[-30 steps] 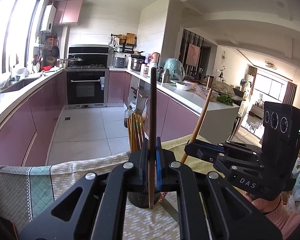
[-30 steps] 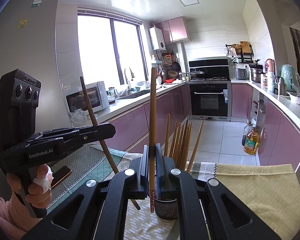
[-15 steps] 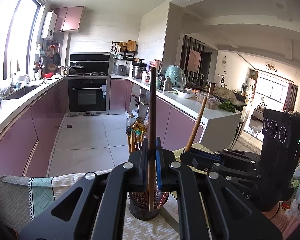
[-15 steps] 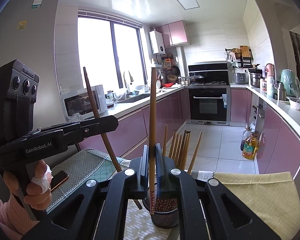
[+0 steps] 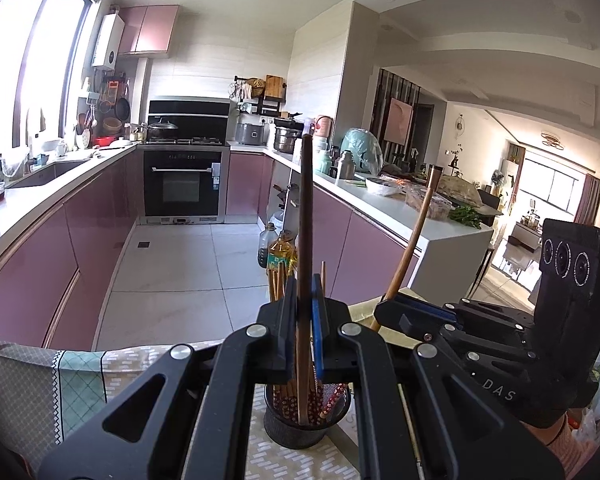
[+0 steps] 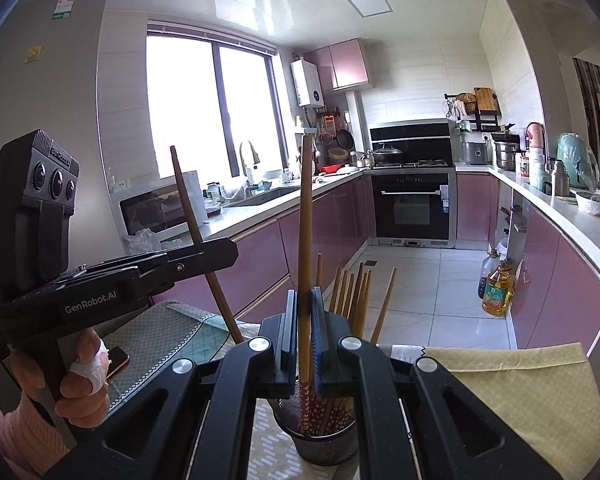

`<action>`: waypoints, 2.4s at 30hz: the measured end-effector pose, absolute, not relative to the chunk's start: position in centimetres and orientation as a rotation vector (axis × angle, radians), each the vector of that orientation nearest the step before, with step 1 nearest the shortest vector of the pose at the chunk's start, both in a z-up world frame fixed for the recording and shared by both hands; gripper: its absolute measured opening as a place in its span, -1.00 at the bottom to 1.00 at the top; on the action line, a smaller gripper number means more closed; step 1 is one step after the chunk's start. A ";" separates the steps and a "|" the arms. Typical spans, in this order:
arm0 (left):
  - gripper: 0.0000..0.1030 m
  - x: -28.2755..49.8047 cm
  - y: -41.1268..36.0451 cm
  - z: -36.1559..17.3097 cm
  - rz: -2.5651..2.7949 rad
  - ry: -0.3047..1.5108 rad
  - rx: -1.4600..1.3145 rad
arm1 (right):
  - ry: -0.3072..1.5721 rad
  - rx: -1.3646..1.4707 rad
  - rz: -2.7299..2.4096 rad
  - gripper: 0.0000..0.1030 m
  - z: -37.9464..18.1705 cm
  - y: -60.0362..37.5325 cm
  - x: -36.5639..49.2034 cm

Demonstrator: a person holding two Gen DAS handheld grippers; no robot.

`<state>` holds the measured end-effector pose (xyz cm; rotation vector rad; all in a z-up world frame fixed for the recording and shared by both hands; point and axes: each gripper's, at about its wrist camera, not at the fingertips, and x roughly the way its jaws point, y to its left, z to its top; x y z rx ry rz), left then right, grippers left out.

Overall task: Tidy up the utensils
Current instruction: 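Lower the chopstick into the mesh cup among the others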

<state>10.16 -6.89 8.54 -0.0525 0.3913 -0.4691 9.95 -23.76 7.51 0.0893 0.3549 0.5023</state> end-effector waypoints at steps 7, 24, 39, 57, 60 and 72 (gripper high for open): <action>-0.86 11.1 -7.4 8.3 -0.460 0.419 -0.050 | 0.376 0.096 0.494 -0.89 7.1 -23.6 10.5; -0.86 12.6 -8.4 8.0 -0.459 0.455 -0.014 | 0.419 0.108 0.480 -0.90 5.8 -23.4 11.4; -0.86 14.0 -8.6 6.8 -0.458 0.501 0.003 | 0.449 0.120 0.476 -0.90 4.7 -23.2 12.1; -0.86 15.0 -8.7 5.6 -0.457 0.526 0.007 | 0.472 0.133 0.475 -0.90 3.8 -23.6 12.7; -0.86 15.2 -8.7 5.4 -0.457 0.528 0.010 | 0.477 0.135 0.475 -0.90 3.7 -23.6 12.9; -0.86 15.7 -9.1 4.0 -0.453 0.557 0.013 | 0.502 0.147 0.477 -0.89 2.8 -23.6 13.3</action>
